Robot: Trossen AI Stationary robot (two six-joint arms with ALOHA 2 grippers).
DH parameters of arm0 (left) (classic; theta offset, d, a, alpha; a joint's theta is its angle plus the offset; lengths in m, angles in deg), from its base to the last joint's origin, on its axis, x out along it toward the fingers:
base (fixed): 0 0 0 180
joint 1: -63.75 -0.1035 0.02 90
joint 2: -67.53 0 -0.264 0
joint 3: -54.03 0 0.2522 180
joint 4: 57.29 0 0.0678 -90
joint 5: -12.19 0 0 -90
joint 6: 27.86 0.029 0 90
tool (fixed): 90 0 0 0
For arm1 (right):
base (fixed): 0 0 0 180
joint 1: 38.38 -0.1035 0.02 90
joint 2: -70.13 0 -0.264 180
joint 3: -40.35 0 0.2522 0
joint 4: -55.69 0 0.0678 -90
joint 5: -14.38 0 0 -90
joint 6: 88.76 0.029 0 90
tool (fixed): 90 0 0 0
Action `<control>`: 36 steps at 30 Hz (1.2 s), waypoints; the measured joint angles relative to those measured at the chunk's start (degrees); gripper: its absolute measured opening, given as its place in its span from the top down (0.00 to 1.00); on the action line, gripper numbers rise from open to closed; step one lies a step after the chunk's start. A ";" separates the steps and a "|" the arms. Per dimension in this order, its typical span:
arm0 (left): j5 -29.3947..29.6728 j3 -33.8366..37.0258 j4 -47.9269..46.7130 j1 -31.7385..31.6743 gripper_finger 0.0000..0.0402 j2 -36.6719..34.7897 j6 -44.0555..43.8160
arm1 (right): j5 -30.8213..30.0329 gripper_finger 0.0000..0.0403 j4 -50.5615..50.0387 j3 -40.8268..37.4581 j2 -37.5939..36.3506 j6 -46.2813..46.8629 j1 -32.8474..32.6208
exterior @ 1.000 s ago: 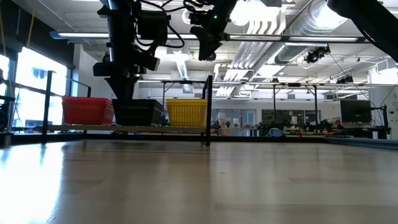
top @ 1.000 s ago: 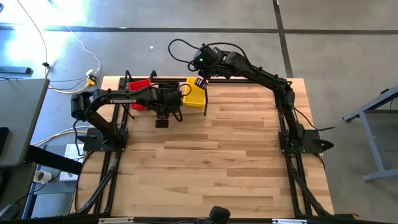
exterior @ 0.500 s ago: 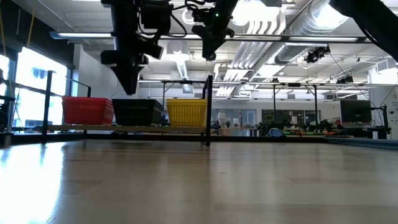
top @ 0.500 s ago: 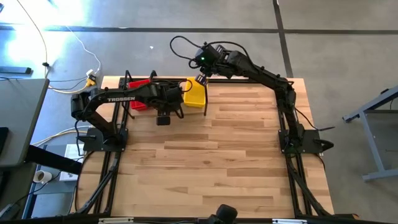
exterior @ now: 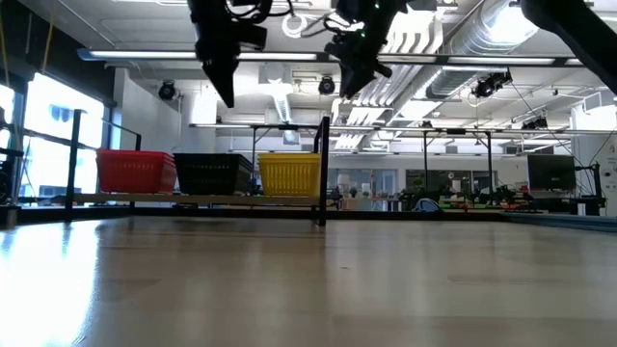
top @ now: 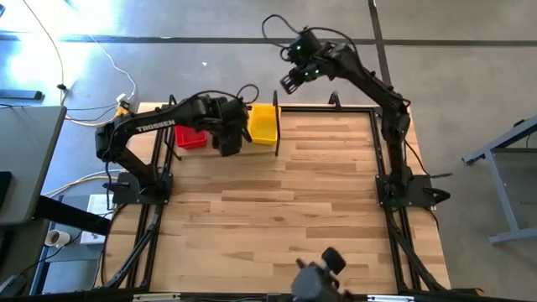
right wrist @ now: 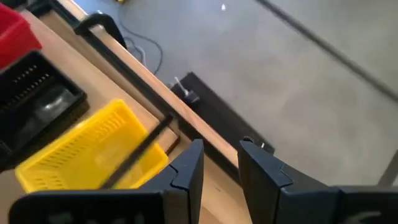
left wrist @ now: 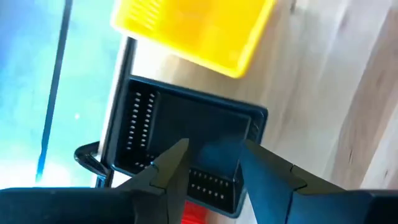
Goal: Stack baskets on shelf by color
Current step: Adjust the stacked yellow bins on the shelf
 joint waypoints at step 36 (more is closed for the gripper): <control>2.83 -1.30 -0.86 -19.31 0.67 -8.74 -13.38 | 31.24 0.78 20.88 -31.87 1.03 5.92 8.19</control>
